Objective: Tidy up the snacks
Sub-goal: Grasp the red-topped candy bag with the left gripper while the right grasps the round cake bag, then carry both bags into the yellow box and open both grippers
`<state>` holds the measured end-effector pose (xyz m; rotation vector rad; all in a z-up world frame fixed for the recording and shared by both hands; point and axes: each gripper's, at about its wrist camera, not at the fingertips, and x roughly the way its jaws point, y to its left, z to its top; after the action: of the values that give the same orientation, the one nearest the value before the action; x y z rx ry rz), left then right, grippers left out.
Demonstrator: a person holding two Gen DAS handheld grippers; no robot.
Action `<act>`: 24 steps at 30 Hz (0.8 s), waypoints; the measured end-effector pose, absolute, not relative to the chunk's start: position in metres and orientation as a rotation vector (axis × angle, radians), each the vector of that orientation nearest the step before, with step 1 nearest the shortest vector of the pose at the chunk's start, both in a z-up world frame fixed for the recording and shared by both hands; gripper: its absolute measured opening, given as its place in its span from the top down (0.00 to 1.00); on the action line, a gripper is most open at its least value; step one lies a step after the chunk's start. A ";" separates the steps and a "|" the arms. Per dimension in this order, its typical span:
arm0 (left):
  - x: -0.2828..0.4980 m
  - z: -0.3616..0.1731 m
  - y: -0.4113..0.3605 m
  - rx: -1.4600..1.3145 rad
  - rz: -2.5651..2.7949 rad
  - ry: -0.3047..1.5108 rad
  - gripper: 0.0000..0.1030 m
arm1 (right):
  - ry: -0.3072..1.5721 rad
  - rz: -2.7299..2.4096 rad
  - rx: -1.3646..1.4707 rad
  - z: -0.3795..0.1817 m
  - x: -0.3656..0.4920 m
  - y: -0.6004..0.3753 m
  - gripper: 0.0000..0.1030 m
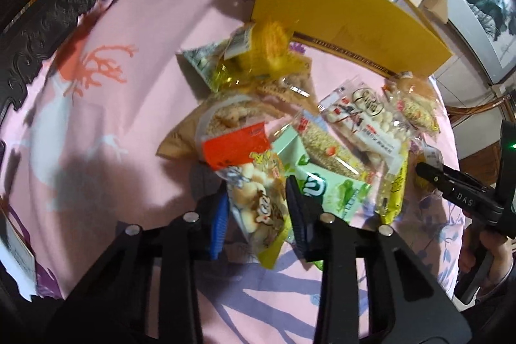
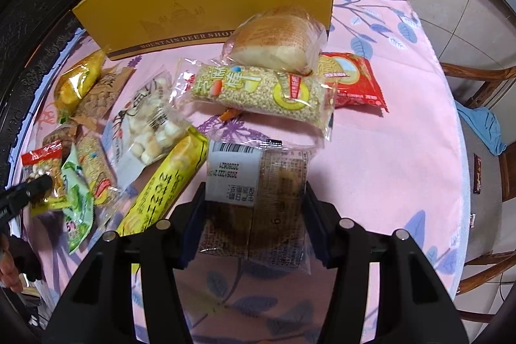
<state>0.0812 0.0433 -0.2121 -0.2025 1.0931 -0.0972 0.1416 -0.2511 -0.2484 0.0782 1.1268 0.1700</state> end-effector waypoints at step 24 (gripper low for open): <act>0.074 -0.200 0.015 -0.138 -0.257 1.047 0.86 | 1.134 0.154 0.100 -0.240 0.135 -0.255 0.45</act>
<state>0.0738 0.0149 -0.2004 -0.1380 1.0468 -0.2573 0.1352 -0.2554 -0.2403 0.1000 1.1342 0.1535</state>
